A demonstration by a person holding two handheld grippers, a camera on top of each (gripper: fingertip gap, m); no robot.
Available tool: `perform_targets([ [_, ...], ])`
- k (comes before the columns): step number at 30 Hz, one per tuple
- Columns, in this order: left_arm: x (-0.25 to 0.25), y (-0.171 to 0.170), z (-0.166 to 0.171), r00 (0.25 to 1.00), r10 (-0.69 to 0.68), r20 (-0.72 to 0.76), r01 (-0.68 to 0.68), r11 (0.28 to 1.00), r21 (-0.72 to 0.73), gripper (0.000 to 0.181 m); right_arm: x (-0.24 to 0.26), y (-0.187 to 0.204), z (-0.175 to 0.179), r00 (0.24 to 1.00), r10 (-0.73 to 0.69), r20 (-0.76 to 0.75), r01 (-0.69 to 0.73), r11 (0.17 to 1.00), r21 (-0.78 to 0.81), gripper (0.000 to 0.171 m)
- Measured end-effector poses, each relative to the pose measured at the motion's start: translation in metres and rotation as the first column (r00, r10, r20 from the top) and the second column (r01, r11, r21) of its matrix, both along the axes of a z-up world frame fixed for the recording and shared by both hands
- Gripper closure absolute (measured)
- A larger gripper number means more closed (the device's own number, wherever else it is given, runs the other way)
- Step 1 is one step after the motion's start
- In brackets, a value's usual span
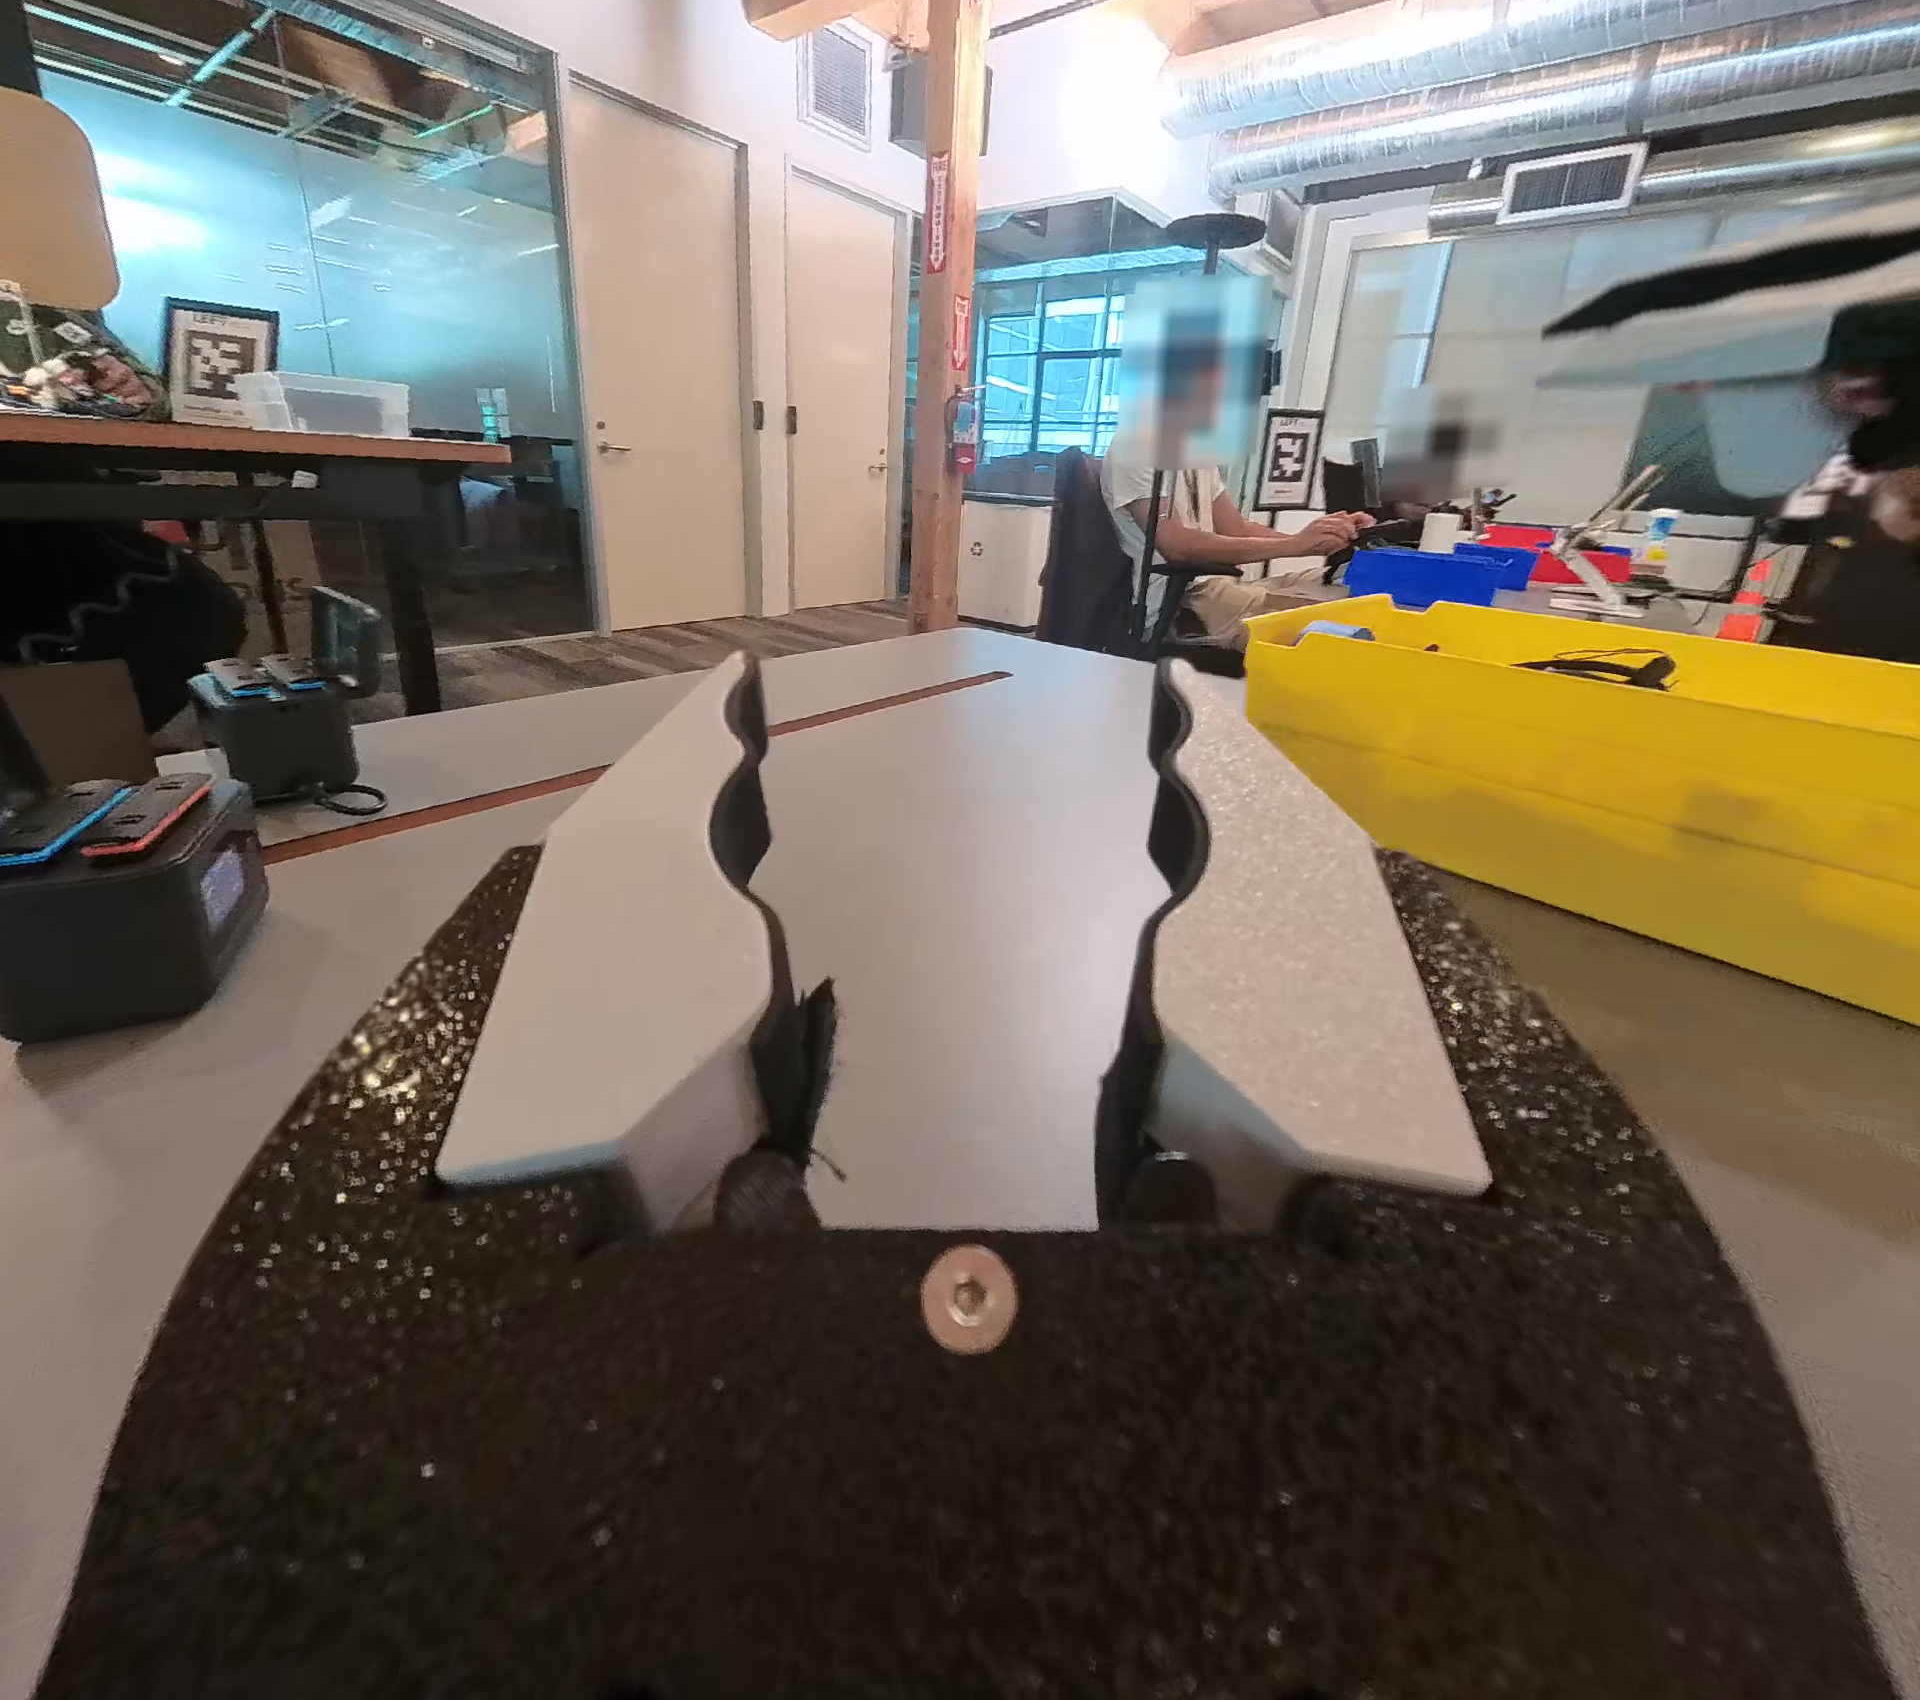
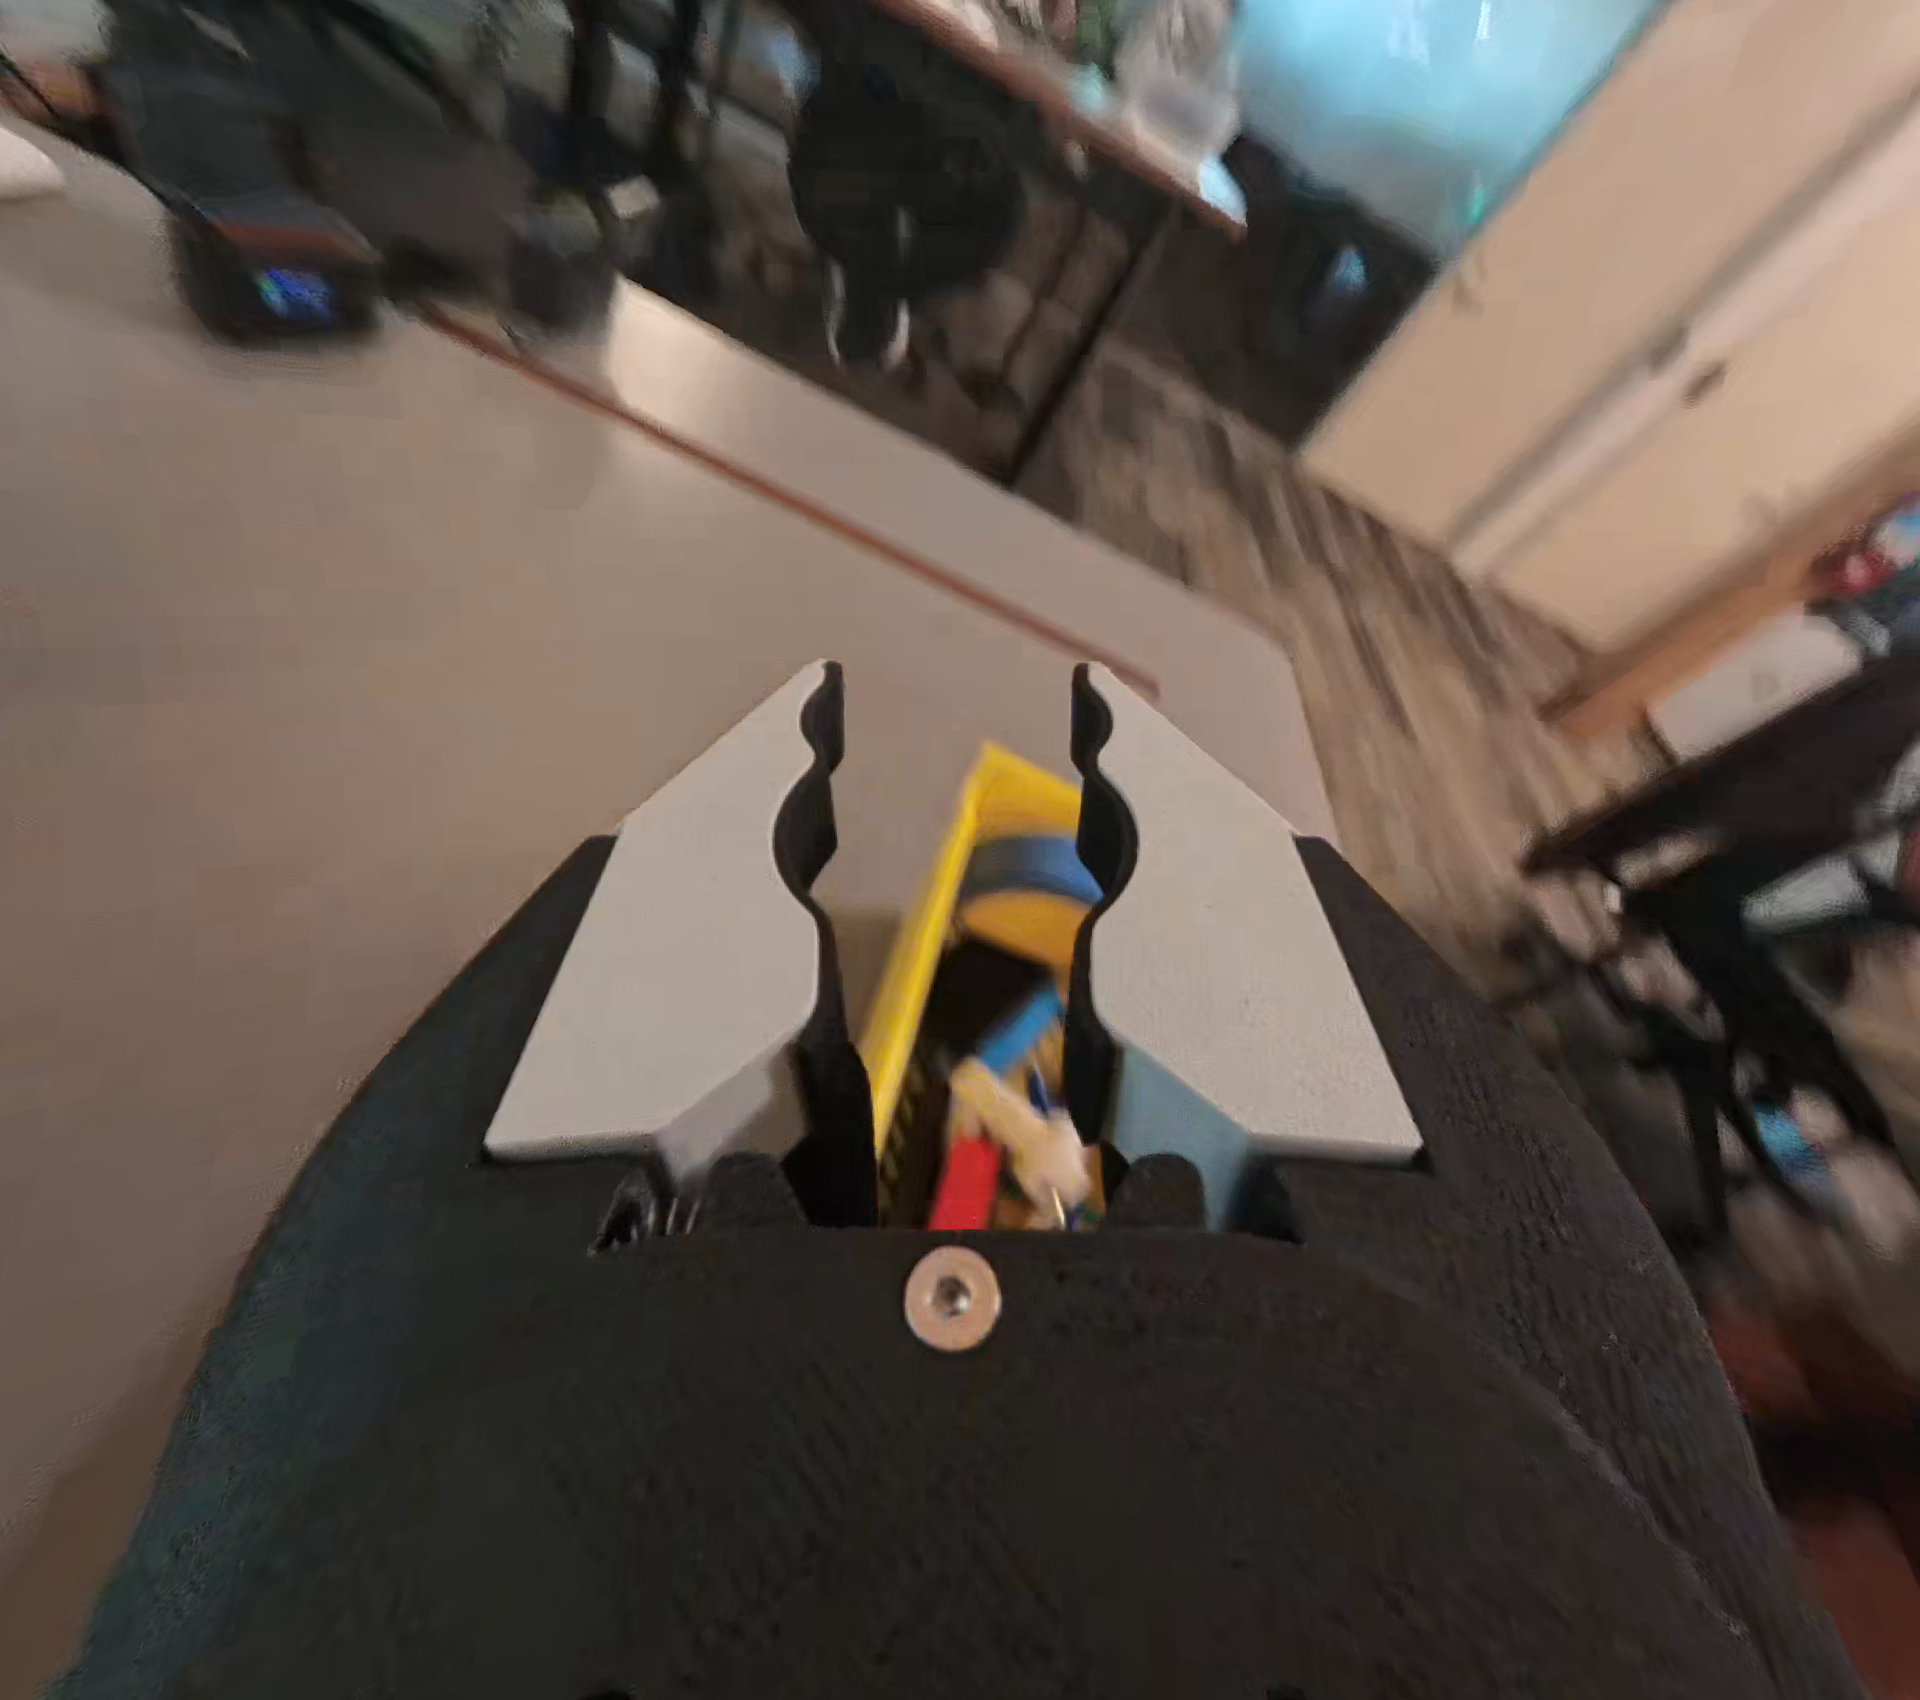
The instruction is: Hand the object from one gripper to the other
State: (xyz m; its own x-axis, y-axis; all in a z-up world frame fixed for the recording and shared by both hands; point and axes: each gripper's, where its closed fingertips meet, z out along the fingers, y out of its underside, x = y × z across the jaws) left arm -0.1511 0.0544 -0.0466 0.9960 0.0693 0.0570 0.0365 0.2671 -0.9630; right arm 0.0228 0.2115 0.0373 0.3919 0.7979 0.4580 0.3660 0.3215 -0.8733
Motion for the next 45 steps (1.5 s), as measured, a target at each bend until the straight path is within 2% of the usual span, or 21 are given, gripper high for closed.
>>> perform_targets([
  [3, -0.004, 0.000, -0.001, 0.998, 0.057, -0.038, -0.057, 0.998, -0.012, 0.110, -0.048, -0.038, 0.002, 0.990, 0.122, -0.075, -0.111, 0.984, 0.141, 0.129],
  [5, -0.004, 0.000, -0.002, 0.996, 0.070, -0.056, -0.071, 0.997, -0.022, 0.111, -0.080, -0.067, -0.015, 0.963, 0.245, -0.108, -0.228, 0.962, 0.153, 0.129],
  [7, -0.003, 0.002, -0.003, 0.995, 0.071, -0.067, -0.073, 0.997, -0.030, 0.109, -0.105, -0.081, -0.039, 0.953, 0.288, -0.097, -0.271, 0.950, 0.159, 0.125],
  [9, -0.002, 0.002, -0.002, 0.995, 0.073, -0.075, -0.076, 0.997, -0.028, 0.103, -0.119, -0.080, -0.060, 0.962, 0.261, -0.083, -0.237, 0.944, 0.232, 0.114],
  [12, -0.001, 0.002, -0.002, 0.994, 0.069, -0.079, -0.071, 0.997, -0.027, 0.096, -0.125, -0.073, -0.076, 0.958, 0.239, -0.160, -0.177, 0.928, 0.327, 0.110],
  [16, 0.000, 0.004, -0.004, 0.994, 0.066, -0.083, -0.069, 0.997, -0.035, 0.095, -0.128, -0.070, -0.095, 0.939, 0.294, -0.178, -0.234, 0.927, 0.293, 0.104],
  [24, 0.021, 0.004, 0.005, 0.994, -0.030, -0.108, 0.032, 0.999, 0.012, 0.082, -0.108, -0.045, -0.089, 0.923, 0.217, -0.318, -0.127, 0.951, 0.280, 0.105],
  [28, 0.032, 0.003, 0.008, 0.983, -0.031, -0.181, 0.031, 1.000, -0.003, 0.087, -0.097, -0.033, -0.084, 0.908, 0.174, -0.380, -0.087, 0.968, 0.236, 0.106],
  [31, 0.051, -0.017, 0.045, 0.963, -0.029, -0.269, 0.054, 0.995, 0.083, 0.107, -0.093, -0.024, -0.087, 0.927, 0.116, -0.356, -0.027, 0.969, 0.244, 0.107],
  [35, 0.035, -0.064, 0.109, 0.977, 0.097, -0.191, -0.070, 0.987, 0.142, 0.121, -0.095, -0.024, -0.092, 0.948, 0.094, -0.304, -0.005, 0.960, 0.281, 0.108],
  [38, -0.016, -0.104, 0.132, 0.962, 0.228, -0.148, -0.225, 0.974, 0.038, 0.118, -0.094, -0.017, -0.093, 0.951, 0.055, -0.305, 0.030, 0.963, 0.267, 0.111],
  [40, -0.065, -0.132, 0.135, 0.938, 0.324, -0.125, -0.332, 0.942, -0.043, 0.098, -0.088, -0.008, -0.092, 0.942, 0.015, -0.336, 0.066, 0.972, 0.227, 0.112],
  [42, -0.118, -0.158, 0.111, 0.906, 0.412, -0.094, -0.423, 0.881, -0.212, 0.096, -0.084, -0.002, -0.091, 0.932, -0.011, -0.362, 0.086, 0.978, 0.191, 0.112],
  [45, -0.168, -0.183, 0.033, 0.893, 0.449, -0.030, -0.381, 0.720, -0.581, 0.100, -0.084, -0.001, -0.092, 0.932, -0.015, -0.362, 0.087, 0.980, 0.182, 0.113],
])
